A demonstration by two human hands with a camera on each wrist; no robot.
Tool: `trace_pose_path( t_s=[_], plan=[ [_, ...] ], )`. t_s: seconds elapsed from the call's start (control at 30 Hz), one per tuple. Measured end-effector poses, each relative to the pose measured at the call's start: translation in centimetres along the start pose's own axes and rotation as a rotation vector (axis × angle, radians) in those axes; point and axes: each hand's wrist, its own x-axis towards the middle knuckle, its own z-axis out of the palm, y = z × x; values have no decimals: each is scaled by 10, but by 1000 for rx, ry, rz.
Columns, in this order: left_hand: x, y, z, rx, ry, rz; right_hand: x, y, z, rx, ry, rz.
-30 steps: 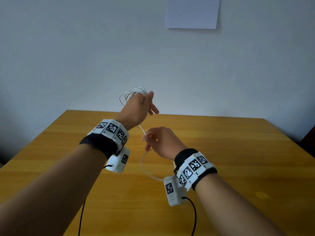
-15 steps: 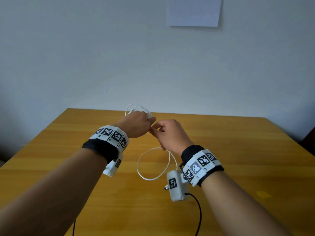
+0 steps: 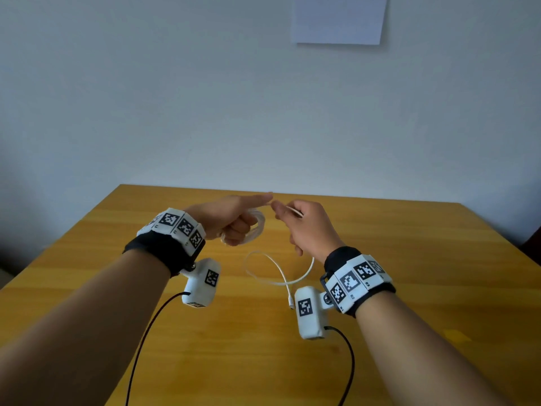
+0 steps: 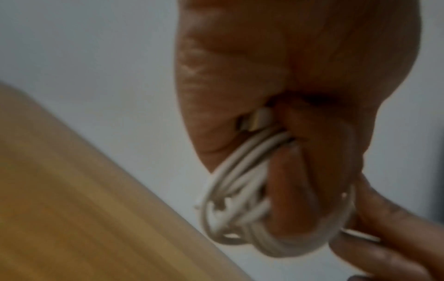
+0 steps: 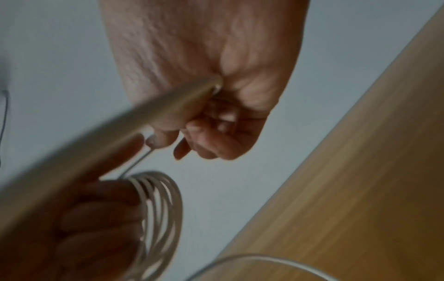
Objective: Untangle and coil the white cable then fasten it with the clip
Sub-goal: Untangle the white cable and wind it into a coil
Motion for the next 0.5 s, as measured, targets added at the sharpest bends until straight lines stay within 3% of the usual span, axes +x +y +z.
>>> trace_pose_path(
  t_s=[0.13,0.33,0.5],
  plan=[
    [-6,5,0,-303,-143,119,3,4,4,65,49,17],
    [-7,15,12,-624,-276,260,-2,-3,15,222,-25,118],
    [-5,22,20,-903,-298,378,2,-4,20,319,-28,124]
  ],
)
